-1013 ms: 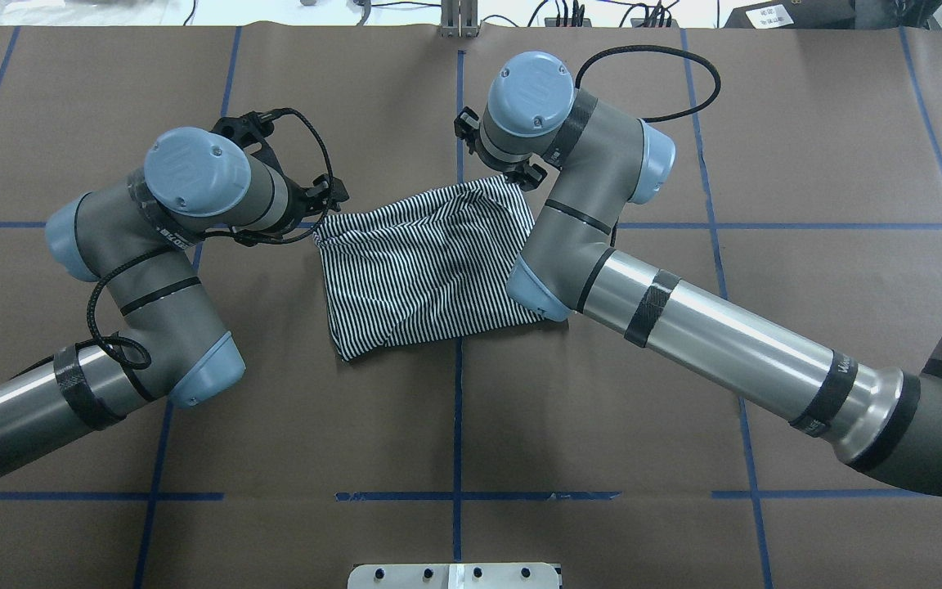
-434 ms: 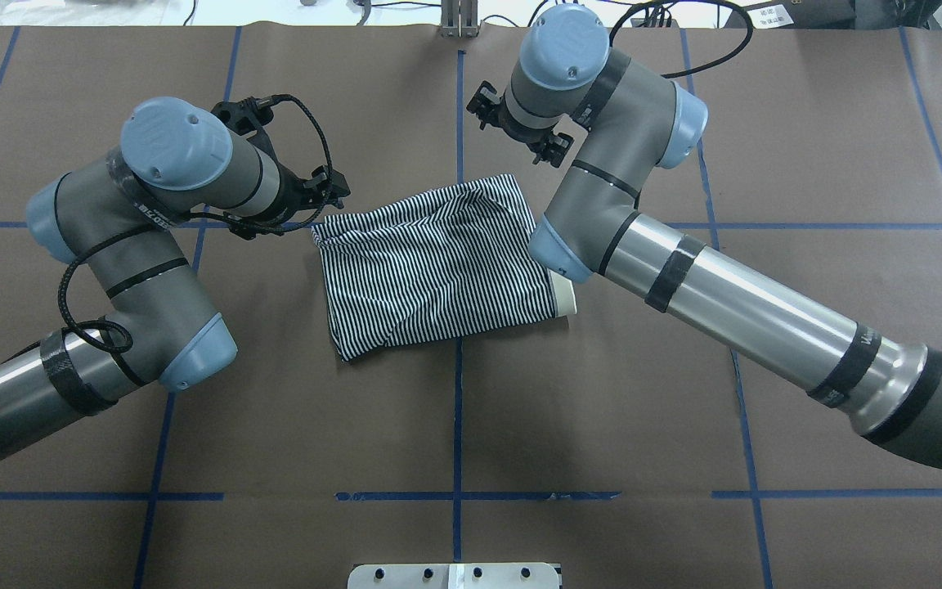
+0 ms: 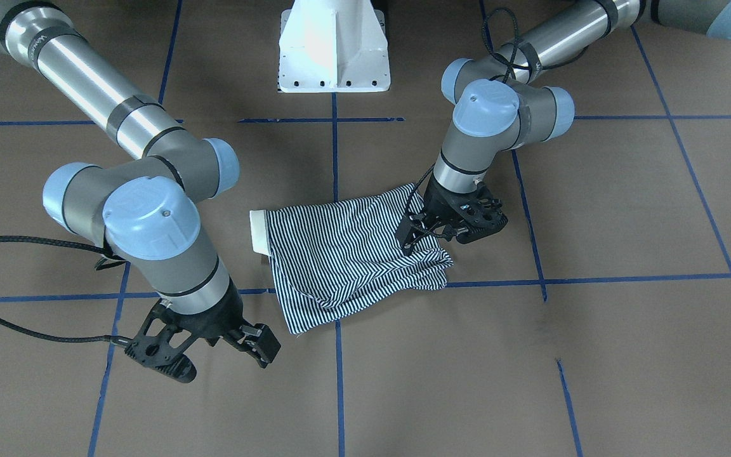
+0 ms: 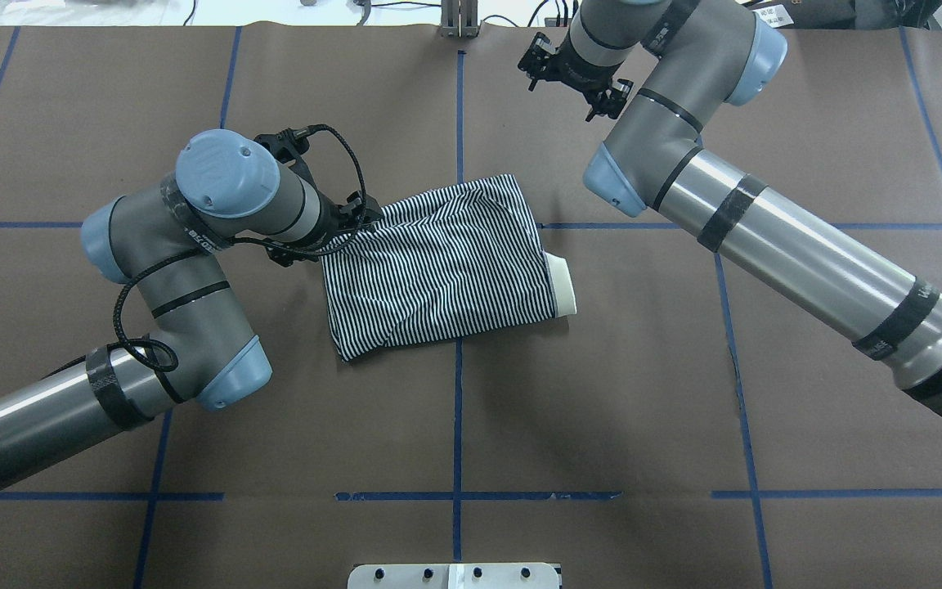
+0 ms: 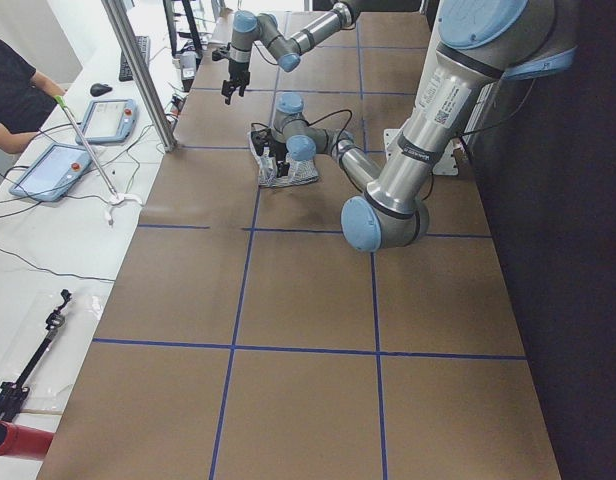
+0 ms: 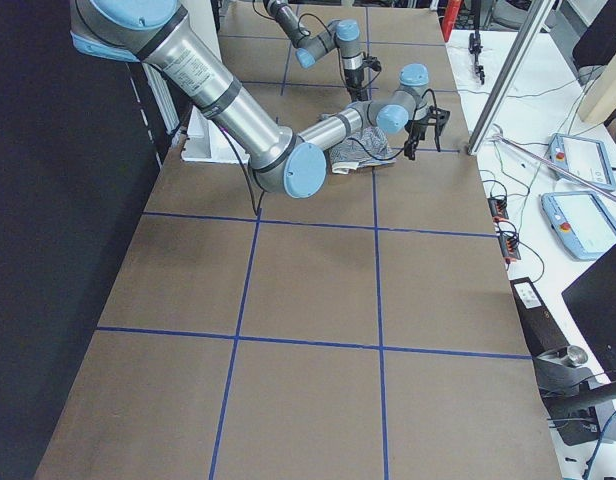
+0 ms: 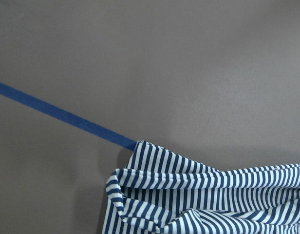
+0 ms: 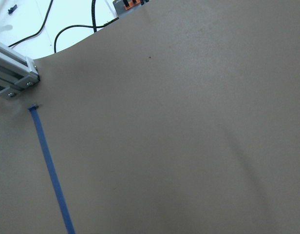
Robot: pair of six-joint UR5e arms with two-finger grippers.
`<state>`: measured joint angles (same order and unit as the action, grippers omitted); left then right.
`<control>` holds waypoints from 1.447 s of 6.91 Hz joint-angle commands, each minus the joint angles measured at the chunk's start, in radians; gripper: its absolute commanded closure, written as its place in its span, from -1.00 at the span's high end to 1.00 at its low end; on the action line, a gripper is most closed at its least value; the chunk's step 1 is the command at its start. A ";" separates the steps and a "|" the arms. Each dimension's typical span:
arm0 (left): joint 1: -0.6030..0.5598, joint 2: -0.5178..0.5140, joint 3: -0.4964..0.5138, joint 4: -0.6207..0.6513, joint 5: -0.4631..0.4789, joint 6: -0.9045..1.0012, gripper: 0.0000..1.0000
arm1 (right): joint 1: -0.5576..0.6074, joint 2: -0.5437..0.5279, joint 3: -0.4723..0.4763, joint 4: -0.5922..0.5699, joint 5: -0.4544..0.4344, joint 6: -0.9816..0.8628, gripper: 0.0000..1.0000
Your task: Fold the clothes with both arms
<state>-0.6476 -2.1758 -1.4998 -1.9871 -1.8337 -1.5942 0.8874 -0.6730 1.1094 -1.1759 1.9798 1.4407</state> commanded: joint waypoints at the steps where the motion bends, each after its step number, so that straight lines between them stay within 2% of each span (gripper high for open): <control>1: 0.003 -0.045 0.085 -0.082 0.001 -0.001 1.00 | 0.025 -0.016 0.003 -0.002 0.017 -0.031 1.00; 4: -0.018 -0.114 0.261 -0.260 0.002 0.013 1.00 | 0.038 -0.040 0.018 -0.002 0.017 -0.060 1.00; 6: -0.133 -0.154 0.364 -0.276 0.002 0.173 1.00 | 0.039 -0.048 0.018 -0.001 0.017 -0.068 1.00; 8: -0.191 -0.160 0.386 -0.285 -0.005 0.262 1.00 | 0.045 -0.051 0.020 -0.001 0.019 -0.074 1.00; 10: -0.259 -0.157 0.389 -0.276 -0.036 0.400 1.00 | 0.092 -0.059 0.021 -0.008 0.078 -0.226 1.00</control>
<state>-0.8603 -2.3346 -1.1126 -2.2683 -1.8463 -1.2749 0.9482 -0.7264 1.1294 -1.1798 2.0192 1.3040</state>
